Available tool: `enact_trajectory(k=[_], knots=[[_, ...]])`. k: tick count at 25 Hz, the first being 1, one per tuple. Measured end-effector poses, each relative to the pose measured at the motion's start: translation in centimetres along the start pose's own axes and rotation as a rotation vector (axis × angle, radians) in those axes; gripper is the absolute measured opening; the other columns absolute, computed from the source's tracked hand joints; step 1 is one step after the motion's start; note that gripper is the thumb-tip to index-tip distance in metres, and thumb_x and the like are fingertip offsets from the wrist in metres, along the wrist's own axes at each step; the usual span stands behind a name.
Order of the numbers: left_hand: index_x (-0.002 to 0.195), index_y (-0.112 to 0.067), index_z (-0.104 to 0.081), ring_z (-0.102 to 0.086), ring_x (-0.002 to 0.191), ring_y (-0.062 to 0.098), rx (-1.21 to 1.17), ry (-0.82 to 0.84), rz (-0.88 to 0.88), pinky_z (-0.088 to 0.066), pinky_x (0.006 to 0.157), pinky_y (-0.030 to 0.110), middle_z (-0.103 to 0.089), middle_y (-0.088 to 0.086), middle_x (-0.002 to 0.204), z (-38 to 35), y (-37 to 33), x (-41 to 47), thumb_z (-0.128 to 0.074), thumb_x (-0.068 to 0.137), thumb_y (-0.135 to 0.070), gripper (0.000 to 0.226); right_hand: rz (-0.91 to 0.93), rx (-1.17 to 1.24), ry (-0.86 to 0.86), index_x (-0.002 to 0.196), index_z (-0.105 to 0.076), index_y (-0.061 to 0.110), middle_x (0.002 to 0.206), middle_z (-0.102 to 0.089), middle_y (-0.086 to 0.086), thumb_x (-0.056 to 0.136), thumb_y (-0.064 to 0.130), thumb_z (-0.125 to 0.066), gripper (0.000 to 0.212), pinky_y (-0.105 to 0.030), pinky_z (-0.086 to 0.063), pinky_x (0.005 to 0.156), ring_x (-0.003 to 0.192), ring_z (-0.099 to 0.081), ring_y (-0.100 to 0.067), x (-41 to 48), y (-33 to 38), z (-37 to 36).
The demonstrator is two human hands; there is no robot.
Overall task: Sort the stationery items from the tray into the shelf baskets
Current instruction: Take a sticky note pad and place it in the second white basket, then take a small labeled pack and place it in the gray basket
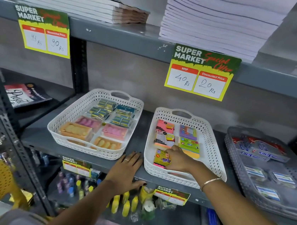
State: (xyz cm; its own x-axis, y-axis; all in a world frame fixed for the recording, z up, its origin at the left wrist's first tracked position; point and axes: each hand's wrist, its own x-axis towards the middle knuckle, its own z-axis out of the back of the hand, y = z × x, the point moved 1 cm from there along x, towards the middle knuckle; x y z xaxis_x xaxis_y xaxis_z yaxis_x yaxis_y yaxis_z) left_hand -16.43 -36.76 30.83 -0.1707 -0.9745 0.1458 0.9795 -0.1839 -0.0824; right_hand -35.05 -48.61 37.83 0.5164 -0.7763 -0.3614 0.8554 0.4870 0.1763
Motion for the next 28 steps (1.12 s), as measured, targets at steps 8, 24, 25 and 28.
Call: enact_trajectory(k=[8, 24, 25, 28], knots=[[0.140, -0.011, -0.036, -0.031, 0.134, 0.027, 0.032, -0.062, -0.035, -0.022, 0.110, 0.045, -0.037, 0.009, 0.146, -0.3, 0.0, 0.0, -0.028, 0.079, -0.070, 0.086, 0.039, -0.027, 0.006, 0.141, -0.030, 0.014, 0.139, -0.033, -0.016, 0.077, 0.042, -0.067, 0.079, -0.040, -0.032, 0.110, 0.133, -0.028, -0.032, 0.0, 0.2, 0.6], [0.134, -0.006, -0.035, -0.029, 0.132, 0.028, -0.086, 0.051, 0.637, -0.009, 0.108, 0.043, -0.038, 0.011, 0.144, -6.8, 6.7, -29.0, -0.020, 0.094, -0.060, 0.069, 0.898, 0.143, -0.483, 0.103, -0.058, 0.016, 0.101, -0.062, -0.003, 0.083, 0.043, -0.050, 0.036, -0.031, -0.048, 0.068, 0.095, -0.055, -0.016, -0.2, 29.3, -5.0], [0.133, -0.006, -0.036, -0.036, 0.129, 0.031, -0.106, 0.088, 0.739, -0.015, 0.106, 0.045, -0.041, 0.013, 0.142, -8.0, 7.1, -32.2, -0.016, 0.094, -0.061, 0.070, 0.930, 0.125, -0.388, 0.105, -0.058, 0.015, 0.102, -0.062, -0.005, 0.084, 0.041, -0.053, 0.033, -0.034, -0.051, 0.069, 0.097, -0.058, -0.020, 0.3, 31.4, -8.3], [0.130, -0.006, -0.044, -0.046, 0.121, 0.036, -0.163, 0.189, 0.984, -0.041, 0.093, 0.052, -0.048, 0.017, 0.137, -10.9, 7.1, -38.5, -0.010, 0.092, -0.064, 0.077, 0.946, 0.007, -0.130, 0.113, -0.055, 0.012, 0.114, -0.058, -0.010, 0.086, 0.031, -0.058, 0.034, -0.040, -0.049, 0.079, 0.110, -0.056, -0.028, 1.2, 34.6, -16.5]])
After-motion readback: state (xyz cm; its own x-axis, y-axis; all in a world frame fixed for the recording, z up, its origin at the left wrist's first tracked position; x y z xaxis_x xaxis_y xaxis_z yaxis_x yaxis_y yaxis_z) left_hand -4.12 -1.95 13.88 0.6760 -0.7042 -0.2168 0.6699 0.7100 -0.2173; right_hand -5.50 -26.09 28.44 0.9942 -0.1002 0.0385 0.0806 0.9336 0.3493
